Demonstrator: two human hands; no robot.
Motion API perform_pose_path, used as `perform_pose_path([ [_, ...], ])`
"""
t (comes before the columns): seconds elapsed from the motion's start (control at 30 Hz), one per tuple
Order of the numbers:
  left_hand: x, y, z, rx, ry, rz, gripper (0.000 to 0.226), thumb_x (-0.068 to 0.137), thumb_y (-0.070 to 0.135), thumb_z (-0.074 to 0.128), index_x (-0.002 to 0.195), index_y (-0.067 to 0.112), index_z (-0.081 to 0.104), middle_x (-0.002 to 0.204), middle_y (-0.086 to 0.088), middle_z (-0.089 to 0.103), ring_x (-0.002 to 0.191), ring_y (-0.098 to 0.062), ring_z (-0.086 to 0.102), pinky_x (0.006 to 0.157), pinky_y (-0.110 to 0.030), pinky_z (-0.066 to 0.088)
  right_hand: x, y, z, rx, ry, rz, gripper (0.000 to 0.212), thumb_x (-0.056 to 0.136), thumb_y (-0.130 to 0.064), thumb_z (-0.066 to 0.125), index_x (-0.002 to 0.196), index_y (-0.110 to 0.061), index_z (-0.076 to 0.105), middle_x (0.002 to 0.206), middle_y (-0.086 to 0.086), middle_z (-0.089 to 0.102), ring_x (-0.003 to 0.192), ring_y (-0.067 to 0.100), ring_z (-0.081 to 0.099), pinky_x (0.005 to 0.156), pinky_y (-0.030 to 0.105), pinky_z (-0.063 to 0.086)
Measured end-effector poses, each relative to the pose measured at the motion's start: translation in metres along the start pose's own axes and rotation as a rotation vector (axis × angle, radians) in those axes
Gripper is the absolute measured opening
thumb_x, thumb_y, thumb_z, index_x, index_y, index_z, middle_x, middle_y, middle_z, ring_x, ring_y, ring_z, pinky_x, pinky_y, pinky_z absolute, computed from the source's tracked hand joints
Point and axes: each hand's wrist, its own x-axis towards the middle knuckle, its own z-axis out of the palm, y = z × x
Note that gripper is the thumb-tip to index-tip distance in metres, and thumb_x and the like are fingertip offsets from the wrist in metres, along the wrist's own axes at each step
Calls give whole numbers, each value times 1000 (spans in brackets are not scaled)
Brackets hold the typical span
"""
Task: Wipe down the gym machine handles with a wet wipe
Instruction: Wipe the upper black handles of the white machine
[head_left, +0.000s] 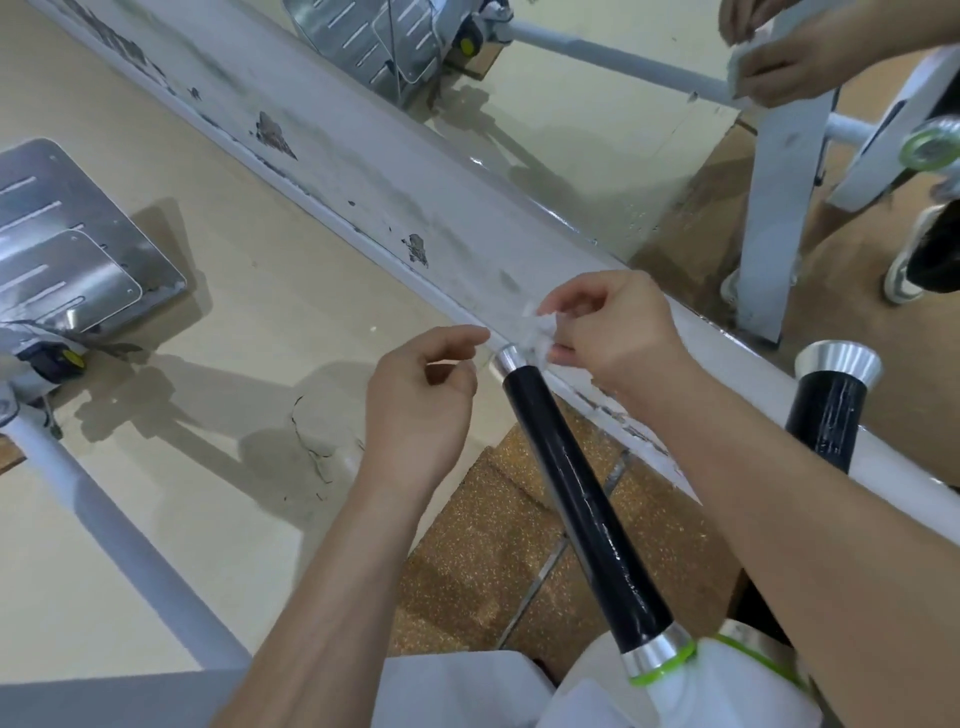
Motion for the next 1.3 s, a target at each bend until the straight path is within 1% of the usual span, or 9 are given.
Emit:
perform_pose_path([
  [0.07, -5, 0, 2, -28, -15, -14, 42, 87, 0, 53, 85, 37, 74, 86, 12, 68, 74, -24, 60, 75, -43, 55, -6, -2, 1, -165, -58, -73, 19, 79, 5, 64, 74, -11, 74, 60, -3, 54, 59, 15, 60, 48, 19, 53],
  [0.17, -13, -2, 10, 1, -51, -66, 37, 89, 5, 53, 86, 35, 74, 86, 4, 69, 75, -30, 61, 78, -49, 55, -6, -3, 6, -332, -87, -59, 21, 76, 6, 66, 81, -13, 74, 78, 4, 67, 74, 20, 69, 67, 31, 60],
  [0.37, -18, -2, 14, 14, -95, -46, 22, 91, 18, 58, 89, 35, 70, 99, 6, 69, 88, -11, 66, 80, -26, 50, -8, -8, -20, 260, -302, 222, 11, 82, 6, 66, 86, 16, 65, 90, 23, 68, 70, 23, 72, 68, 29, 60],
  [0.57, -22, -3, 20, 113, -96, 31, 16, 89, 22, 61, 94, 33, 71, 104, 12, 62, 81, 5, 59, 76, -17, 47, -20, -2, -17, -151, -237, 175, 25, 77, 16, 63, 66, -6, 66, 66, 8, 62, 60, 18, 64, 53, 24, 59],
  [0.67, -23, -4, 23, 104, -78, 34, 18, 88, 18, 62, 96, 30, 73, 106, 8, 62, 81, 3, 60, 80, -21, 49, -22, 6, -31, -27, -229, 222, 16, 80, 12, 64, 73, -2, 68, 70, 10, 63, 55, 18, 65, 51, 23, 58],
  [0.83, -26, -2, 29, 111, -50, 49, 22, 87, 16, 63, 90, 37, 69, 106, 9, 60, 80, 14, 55, 71, -6, 41, -22, 7, -6, -66, -108, 98, 7, 82, -4, 68, 76, -5, 71, 95, 15, 71, 86, 31, 70, 75, 43, 60],
  [1.0, -25, -1, 30, 125, -33, 78, 30, 85, 16, 65, 83, 45, 64, 105, 8, 61, 80, 10, 55, 73, -10, 41, -31, 3, -27, -237, -314, 158, 7, 83, 5, 62, 83, 1, 68, 73, 16, 66, 67, 26, 69, 66, 33, 61],
  [1.13, -24, -1, 30, 140, -49, 85, 28, 86, 15, 64, 86, 42, 66, 105, 8, 59, 79, 11, 54, 73, -9, 41, -25, -1, -18, -302, -251, -16, 16, 87, -7, 63, 99, 1, 71, 98, 23, 69, 92, 32, 68, 84, 40, 57],
  [1.3, -25, -2, 34, 166, -48, 82, 27, 88, 12, 59, 91, 37, 68, 105, 6, 53, 81, 10, 51, 69, 2, 36, -37, 4, -30, -507, -441, -28, 17, 81, -2, 63, 95, 3, 72, 81, 19, 73, 84, 31, 71, 81, 43, 57],
])
